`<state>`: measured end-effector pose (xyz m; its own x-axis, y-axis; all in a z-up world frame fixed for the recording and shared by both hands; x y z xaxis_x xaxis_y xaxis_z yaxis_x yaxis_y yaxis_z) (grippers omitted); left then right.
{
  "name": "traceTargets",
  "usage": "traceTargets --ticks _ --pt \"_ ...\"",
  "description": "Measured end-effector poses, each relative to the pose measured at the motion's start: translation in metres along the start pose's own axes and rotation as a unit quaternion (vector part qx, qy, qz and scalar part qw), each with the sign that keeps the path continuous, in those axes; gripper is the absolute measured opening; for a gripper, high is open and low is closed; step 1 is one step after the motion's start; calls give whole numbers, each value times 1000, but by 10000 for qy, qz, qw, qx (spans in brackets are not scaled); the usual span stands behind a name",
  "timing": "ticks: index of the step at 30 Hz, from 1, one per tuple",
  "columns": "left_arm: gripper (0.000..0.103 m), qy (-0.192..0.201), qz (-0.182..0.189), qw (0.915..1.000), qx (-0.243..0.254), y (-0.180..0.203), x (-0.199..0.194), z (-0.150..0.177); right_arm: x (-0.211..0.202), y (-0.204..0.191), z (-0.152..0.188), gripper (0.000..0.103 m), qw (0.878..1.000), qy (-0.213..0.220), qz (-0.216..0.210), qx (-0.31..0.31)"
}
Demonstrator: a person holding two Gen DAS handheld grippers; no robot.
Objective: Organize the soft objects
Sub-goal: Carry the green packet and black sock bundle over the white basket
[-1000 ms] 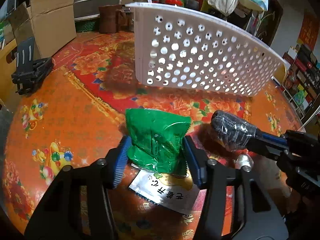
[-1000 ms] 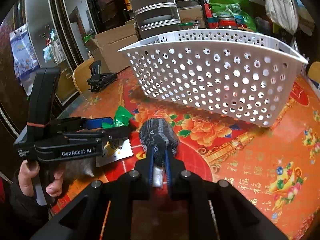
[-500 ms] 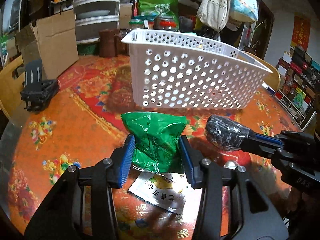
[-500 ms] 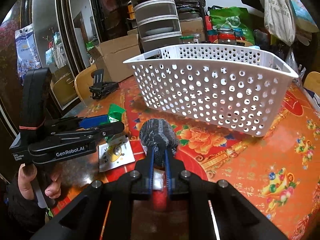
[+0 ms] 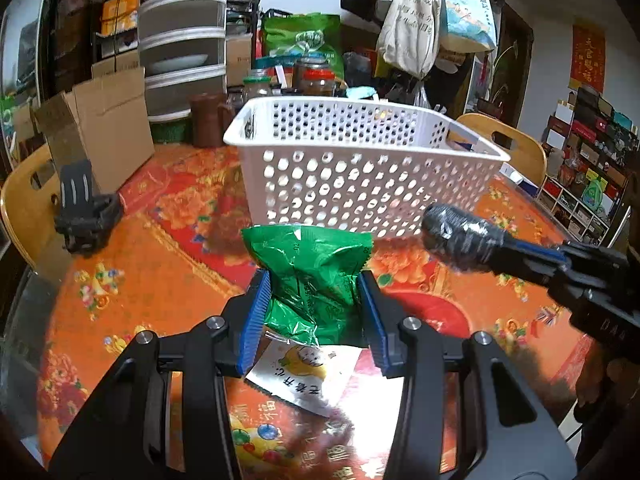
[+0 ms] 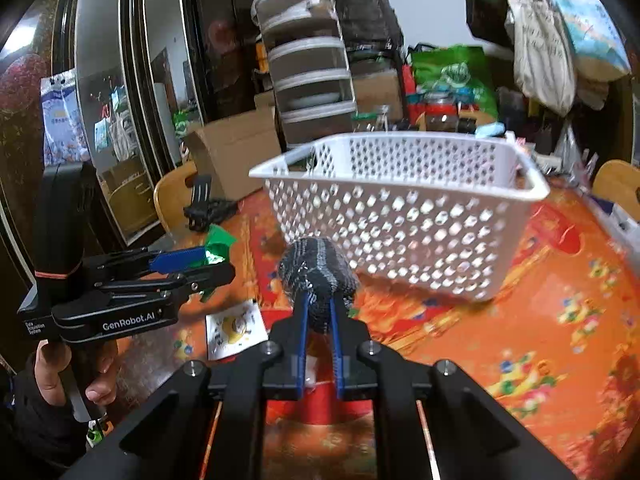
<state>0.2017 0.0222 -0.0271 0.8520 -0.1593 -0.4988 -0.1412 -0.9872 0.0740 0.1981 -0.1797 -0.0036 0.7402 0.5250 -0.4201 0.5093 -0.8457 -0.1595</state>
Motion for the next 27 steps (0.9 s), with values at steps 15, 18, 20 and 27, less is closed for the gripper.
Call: traceTargets --ticks 15,18,20,27 --pt "42 437 93 9984 341 42 -40 -65 -52 36 -56 9 9983 399 411 -62" --pt "42 504 95 9980 375 47 -44 -85 -54 40 -67 9 9981 391 469 -118" --pt "42 540 105 9977 397 51 -45 -100 -53 42 -75 9 9979 352 524 -156" --pt "42 542 144 9973 484 59 -40 -140 -47 49 -100 9 9967 256 694 -341"
Point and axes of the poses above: each gripper's, at about its wrist camera, not at the fingertips, and x roughly the way its jaws point, y to its right, z to its underside, the point moved 2 cm from there along x, roughly the way its jaws point, and after that the axes turned 6 degrees about y, right-handed, at the moved point
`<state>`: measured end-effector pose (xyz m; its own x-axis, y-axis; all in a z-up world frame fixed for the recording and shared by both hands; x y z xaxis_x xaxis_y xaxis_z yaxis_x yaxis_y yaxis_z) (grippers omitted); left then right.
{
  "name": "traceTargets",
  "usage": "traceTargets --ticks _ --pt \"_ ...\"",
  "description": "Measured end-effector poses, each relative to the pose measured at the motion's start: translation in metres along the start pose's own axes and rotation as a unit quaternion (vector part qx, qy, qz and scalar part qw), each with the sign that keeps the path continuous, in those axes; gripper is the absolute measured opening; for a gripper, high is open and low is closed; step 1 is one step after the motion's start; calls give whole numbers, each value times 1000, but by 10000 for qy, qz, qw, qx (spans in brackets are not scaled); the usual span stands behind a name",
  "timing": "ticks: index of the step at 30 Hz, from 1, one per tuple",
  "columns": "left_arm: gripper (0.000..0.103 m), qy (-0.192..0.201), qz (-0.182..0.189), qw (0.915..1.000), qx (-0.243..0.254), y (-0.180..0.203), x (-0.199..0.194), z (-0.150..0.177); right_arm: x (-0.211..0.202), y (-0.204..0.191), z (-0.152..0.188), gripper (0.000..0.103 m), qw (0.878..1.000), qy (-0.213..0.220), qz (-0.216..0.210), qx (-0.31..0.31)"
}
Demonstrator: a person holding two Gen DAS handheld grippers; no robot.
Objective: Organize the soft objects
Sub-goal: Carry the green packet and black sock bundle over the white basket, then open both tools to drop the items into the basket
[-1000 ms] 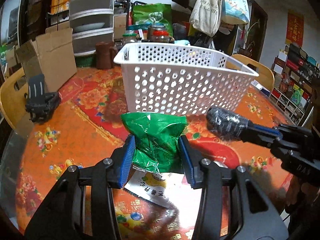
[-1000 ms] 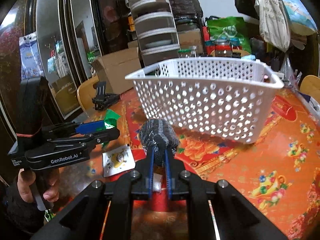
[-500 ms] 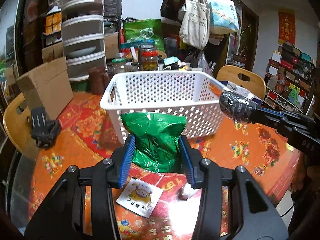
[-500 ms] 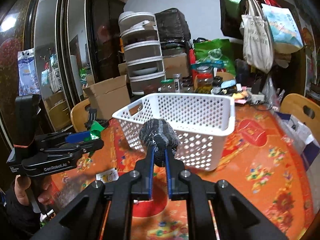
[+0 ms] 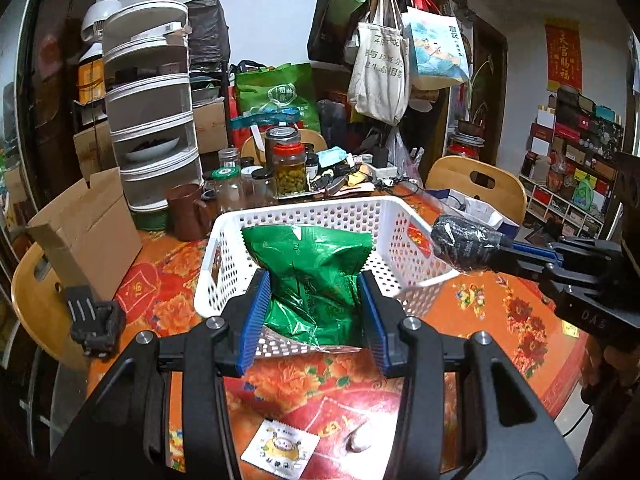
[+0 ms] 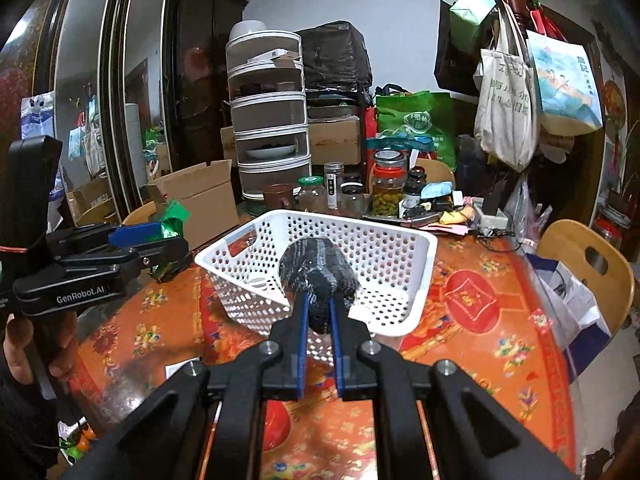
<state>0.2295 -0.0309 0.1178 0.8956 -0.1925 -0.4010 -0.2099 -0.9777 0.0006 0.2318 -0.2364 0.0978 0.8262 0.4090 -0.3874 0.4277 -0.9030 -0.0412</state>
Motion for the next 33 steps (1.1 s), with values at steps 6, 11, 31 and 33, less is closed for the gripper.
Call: traceTargets --ticks 6,11,31,33 --pt "42 -89 19 10000 6 -2 18 -34 16 7 -23 9 9998 -150 80 -54" --pt "42 -448 75 9989 -59 -4 55 -56 45 17 -42 9 9987 -467 190 -50" --pt "43 -2334 -78 9695 -740 -33 236 -9 199 56 -9 9 9718 -2247 708 126" --pt "43 -2377 -60 9681 -791 -34 244 -4 205 56 -5 9 9704 -2315 677 128"
Point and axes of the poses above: each gripper's, at about its wrist camera, not at the fingertips, and x roughly the way its jaws point, y to its right, z to its underside, the point moved 2 cm from there along x, roughly the way its jaws point, and after that the axes turned 6 degrees about y, right-handed, at the moved point
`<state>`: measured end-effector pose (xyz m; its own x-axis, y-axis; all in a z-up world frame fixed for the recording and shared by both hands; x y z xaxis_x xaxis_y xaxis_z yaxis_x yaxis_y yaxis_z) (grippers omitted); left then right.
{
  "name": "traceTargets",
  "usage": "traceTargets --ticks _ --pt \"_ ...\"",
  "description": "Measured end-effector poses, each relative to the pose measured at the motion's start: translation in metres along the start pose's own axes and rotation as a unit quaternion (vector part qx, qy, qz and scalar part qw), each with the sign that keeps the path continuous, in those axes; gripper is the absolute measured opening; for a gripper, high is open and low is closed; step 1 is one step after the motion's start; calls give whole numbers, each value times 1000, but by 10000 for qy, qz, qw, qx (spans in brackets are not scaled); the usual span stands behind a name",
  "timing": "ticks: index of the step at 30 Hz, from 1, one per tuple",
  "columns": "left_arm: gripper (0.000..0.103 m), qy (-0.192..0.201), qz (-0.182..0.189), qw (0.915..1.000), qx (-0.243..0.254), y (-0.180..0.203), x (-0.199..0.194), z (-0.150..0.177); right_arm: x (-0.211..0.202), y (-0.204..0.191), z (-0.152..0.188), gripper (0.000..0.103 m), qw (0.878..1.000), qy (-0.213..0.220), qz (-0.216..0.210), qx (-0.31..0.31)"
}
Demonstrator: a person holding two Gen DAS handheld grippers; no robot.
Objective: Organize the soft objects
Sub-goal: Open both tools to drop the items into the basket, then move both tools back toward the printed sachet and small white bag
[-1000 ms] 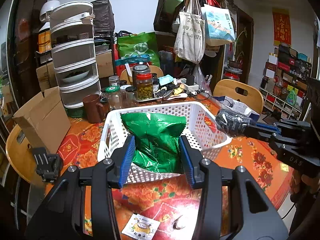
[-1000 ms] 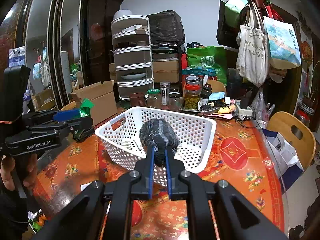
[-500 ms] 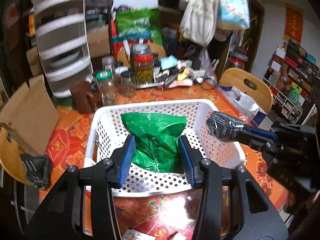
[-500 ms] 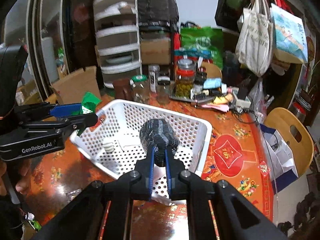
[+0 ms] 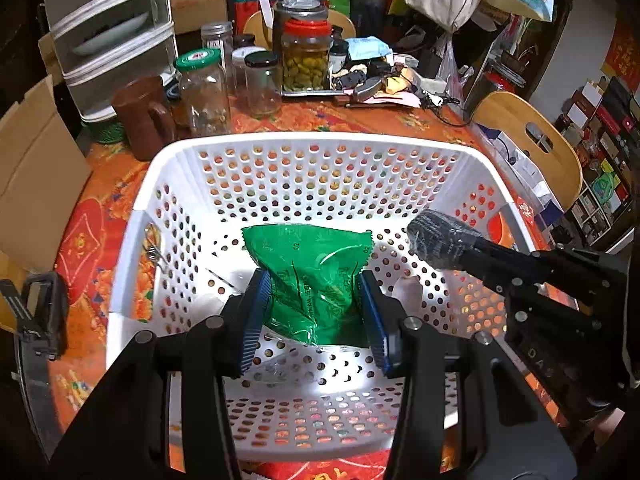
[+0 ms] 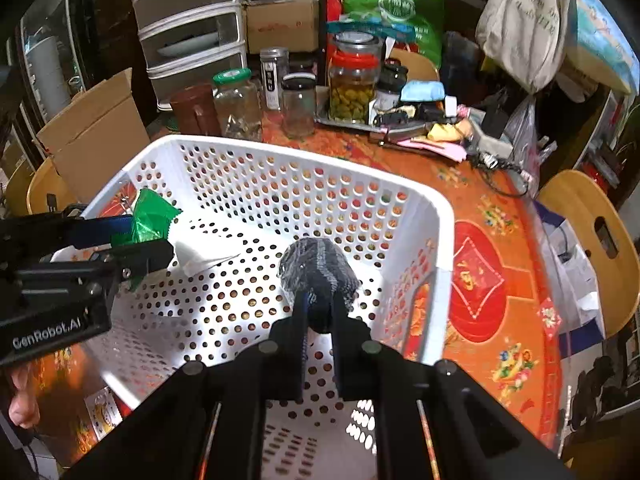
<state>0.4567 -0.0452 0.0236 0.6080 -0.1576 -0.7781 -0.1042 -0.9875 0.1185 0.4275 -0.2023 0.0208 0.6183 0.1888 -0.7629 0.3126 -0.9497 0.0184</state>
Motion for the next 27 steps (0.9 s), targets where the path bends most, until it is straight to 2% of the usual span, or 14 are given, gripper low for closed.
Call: traceTargets --ticks 4,5,7,8,9,10,11,13,16,18,19,23,25,27 --pt "45 -55 139 9998 -101 -2 10 2 8 1 2 10 10000 -7 74 -42" --pt "51 -24 220 9997 -123 -3 11 2 6 1 1 11 9999 79 69 -36" --pt "61 48 321 9992 -212 -5 9 2 1 3 -2 19 9998 205 -20 15" --pt "64 105 311 9992 -246 -7 4 2 -5 3 -3 39 9996 269 -46 56" --pt "64 197 286 9990 -269 -9 -3 3 -12 4 -4 68 9993 350 -78 71" --pt "64 314 226 9989 -271 -10 -15 5 -25 3 -4 79 9985 514 -150 61" --pt "65 428 199 9985 -261 -12 -28 7 -40 2 -3 84 9971 735 -210 50" --pt "68 744 267 9965 -254 -19 -68 20 -73 3 6 84 9931 1119 -286 193" --pt "99 1141 -21 9934 64 -30 -122 62 -127 0 45 88 9833 1696 -542 377" --pt "103 1397 -281 9890 398 -37 -150 109 -147 -9 83 103 9784 1880 -761 403" --pt "103 1412 -355 9885 400 -42 -155 128 -151 -17 108 103 9764 1918 -915 395" --pt "103 940 -164 9954 112 -63 -131 214 -126 -52 179 103 9779 1385 -1475 518" --pt "103 638 -169 9978 86 -67 -110 236 -107 -74 196 103 9787 1096 -1669 482" --pt "101 369 -106 9993 29 -70 -90 252 -91 -91 201 101 9824 944 -1582 315"
Point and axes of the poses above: each gripper's, at about its wrist camera, not at the fingertips, and x roughly the way its jaws point, y to its right, z to its underside, the point moved 2 cm from there along x, roughly the way its jaws point, and after that the axes turned 6 degrees about y, right-handed, at the moved point
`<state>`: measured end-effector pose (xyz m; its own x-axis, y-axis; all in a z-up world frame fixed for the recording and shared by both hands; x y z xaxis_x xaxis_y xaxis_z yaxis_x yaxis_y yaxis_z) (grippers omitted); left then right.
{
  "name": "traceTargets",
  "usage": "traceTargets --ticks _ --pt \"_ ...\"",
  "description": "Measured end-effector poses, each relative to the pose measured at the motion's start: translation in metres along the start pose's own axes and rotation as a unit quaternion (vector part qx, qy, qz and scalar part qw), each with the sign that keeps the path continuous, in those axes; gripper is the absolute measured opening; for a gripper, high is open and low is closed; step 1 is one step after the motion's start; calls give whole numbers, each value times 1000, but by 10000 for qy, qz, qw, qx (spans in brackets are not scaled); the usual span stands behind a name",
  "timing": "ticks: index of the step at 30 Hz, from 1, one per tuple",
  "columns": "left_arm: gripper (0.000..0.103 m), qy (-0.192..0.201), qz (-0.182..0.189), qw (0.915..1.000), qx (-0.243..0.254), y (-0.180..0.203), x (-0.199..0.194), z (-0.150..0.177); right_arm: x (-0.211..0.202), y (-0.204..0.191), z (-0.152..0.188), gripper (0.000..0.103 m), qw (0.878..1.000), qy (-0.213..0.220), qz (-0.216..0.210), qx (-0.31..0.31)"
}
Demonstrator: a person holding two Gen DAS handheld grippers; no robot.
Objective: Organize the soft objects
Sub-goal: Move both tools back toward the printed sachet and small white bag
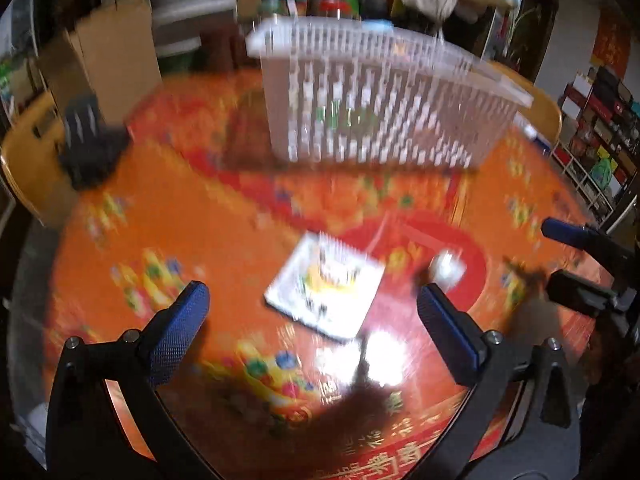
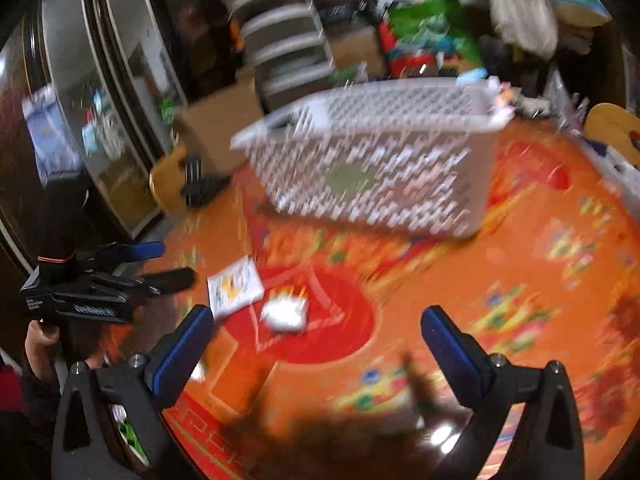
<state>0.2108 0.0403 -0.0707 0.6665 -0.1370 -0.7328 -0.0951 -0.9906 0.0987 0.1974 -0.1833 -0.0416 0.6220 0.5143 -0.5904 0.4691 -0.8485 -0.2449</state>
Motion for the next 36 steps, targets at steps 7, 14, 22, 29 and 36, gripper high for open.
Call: traceTargets --ticks 7,14,22,29,36 --pt "101 -87 141 9997 -160 -14 15 20 37 -24 15 86 9993 -305 -62 -217" --pt "101 -100 133 9998 -81 -16 25 16 52 -24 12 65 9990 -393 -21 -214" --pt "101 -47 135 9999 59 -8 29 12 57 -20 13 35 9990 -423 -141 -94" --pt "101 -82 93 9995 276 3 32 12 52 -24 13 33 9992 -325 -31 -225" --pt "75 125 -6 9987 498 12 29 12 45 -20 12 32 9998 -145 -143 -91"
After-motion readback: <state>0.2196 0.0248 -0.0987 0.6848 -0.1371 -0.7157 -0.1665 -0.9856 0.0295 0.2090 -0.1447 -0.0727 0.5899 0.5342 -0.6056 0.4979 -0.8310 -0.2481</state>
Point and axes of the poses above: each gripper's, at about its wrist camera, not at the fingertips, and x roughly the way its jaws point, y to its right, z to its underside, the point moved 2 cm from there along x, roughly the way its jaws point, and after that the axes turned 6 degrees about y, right-handed, at the moved point
